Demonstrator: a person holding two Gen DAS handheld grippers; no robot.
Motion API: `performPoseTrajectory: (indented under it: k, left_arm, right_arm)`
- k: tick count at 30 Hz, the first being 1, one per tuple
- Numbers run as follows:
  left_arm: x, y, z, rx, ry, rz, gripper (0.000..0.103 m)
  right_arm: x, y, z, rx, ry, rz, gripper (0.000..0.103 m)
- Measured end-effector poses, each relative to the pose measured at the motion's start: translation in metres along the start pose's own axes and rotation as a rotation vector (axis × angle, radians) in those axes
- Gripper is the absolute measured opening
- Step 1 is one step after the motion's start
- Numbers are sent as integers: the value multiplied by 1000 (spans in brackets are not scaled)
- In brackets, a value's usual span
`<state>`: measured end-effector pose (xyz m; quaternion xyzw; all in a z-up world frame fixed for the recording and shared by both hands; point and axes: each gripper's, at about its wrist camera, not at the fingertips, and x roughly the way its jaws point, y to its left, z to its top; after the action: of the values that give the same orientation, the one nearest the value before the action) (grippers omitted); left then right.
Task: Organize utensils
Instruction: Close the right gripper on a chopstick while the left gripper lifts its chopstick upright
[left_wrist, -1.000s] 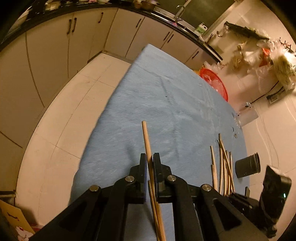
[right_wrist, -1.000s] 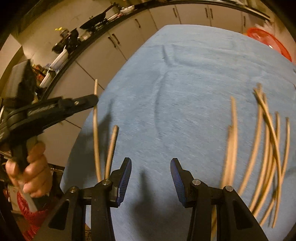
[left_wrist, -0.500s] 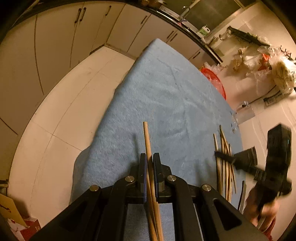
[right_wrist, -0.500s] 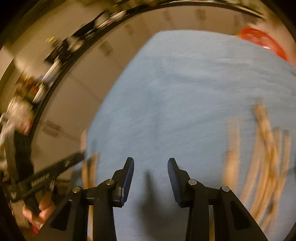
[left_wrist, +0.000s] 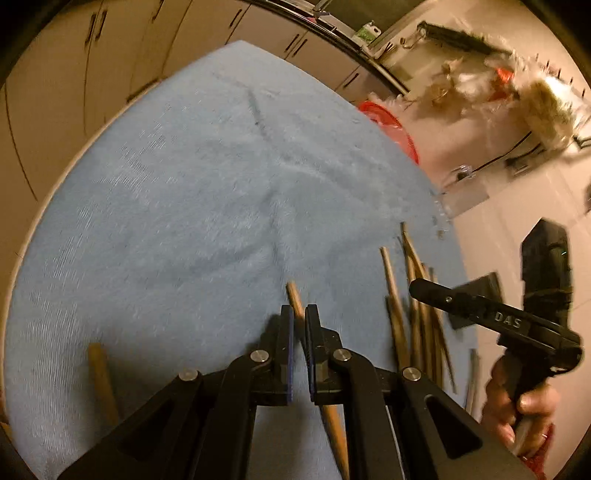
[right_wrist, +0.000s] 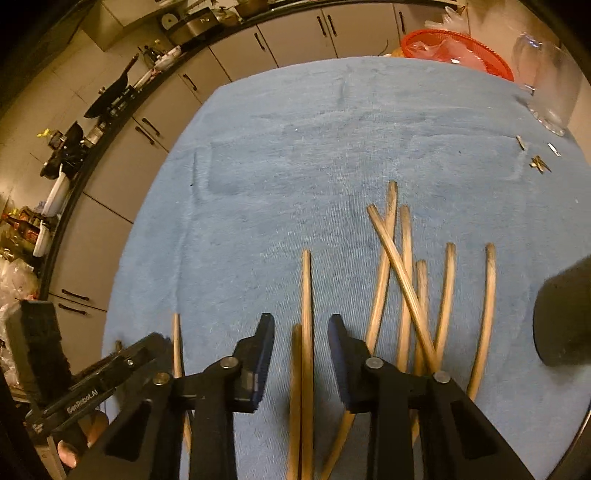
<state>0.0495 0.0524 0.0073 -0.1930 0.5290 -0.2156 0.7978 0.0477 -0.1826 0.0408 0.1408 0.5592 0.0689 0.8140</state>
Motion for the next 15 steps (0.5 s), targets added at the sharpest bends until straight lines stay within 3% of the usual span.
performPoseTrajectory:
  k: [2, 7, 11, 12, 13, 15]
  left_arm:
    - [3, -9, 6, 20, 11, 1, 6]
    - [9, -14, 15, 32, 66, 112, 6]
    - [15, -18, 24, 28, 109, 142, 25]
    - [15, -20, 26, 25, 117, 142, 32]
    - [16, -25, 26, 37, 127, 167, 33]
    - [20, -37, 27, 81, 117, 241, 29]
  right_arm:
    - [5, 5, 7, -27, 7, -23, 32]
    - [25, 12, 18, -73, 37, -117, 32]
    - [35, 23, 21, -150, 42, -181, 31]
    - [37, 26, 22, -167, 43, -198, 25]
    - [38, 29, 22, -178, 44, -209, 14]
    - [39, 31, 24, -191, 46, -214, 8]
